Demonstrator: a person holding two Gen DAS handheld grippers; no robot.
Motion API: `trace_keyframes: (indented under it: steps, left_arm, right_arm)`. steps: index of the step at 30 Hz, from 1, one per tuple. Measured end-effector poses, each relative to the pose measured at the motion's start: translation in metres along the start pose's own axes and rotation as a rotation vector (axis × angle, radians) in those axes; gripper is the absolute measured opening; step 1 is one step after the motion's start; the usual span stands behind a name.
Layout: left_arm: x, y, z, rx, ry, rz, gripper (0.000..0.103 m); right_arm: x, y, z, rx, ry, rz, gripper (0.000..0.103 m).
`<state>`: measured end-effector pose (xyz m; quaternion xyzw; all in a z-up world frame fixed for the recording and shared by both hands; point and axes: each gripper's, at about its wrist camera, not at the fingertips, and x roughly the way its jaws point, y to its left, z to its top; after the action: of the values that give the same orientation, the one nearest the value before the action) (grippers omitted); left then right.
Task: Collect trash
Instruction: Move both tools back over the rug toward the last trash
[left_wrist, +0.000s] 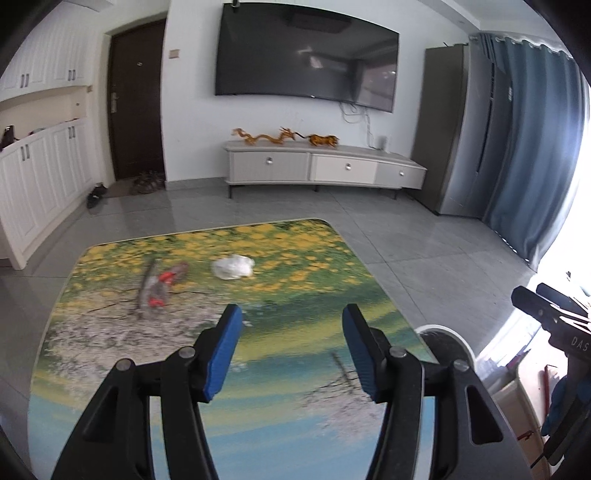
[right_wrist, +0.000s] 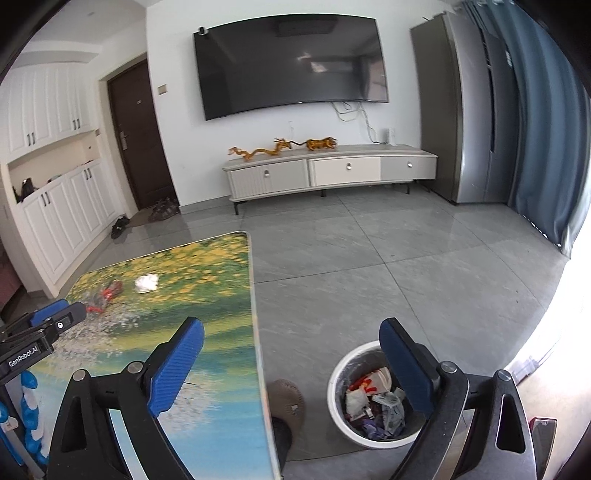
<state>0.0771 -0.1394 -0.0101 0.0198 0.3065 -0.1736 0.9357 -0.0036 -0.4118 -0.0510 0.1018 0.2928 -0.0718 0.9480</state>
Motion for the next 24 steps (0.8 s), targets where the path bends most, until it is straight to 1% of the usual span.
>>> trace_keyframes:
  steps: [5, 9, 12, 18, 24]
  left_arm:
    - [-0.019, 0.033, -0.007, -0.032, -0.028, 0.062, 0.056]
    - [-0.03, 0.058, -0.013, -0.054, -0.045, 0.107, 0.062]
    - [-0.035, 0.072, -0.017, -0.065, -0.057, 0.138, 0.063]
    - [-0.042, 0.092, -0.023, -0.098, -0.062, 0.174, 0.063]
    - [-0.045, 0.1, -0.027, -0.097, -0.058, 0.203, 0.065]
  right_arm:
    - [0.001, 0.032, 0.0, -0.048, 0.003, 0.016, 0.101]
    - [0.006, 0.057, 0.001, -0.078, 0.006, 0.034, 0.103]
    - [0.01, 0.073, 0.0, -0.104, 0.013, 0.043, 0.103]
    - [0.016, 0.098, -0.003, -0.148, 0.022, 0.067, 0.103]
    - [0.023, 0.114, -0.006, -0.177, 0.032, 0.082, 0.103]
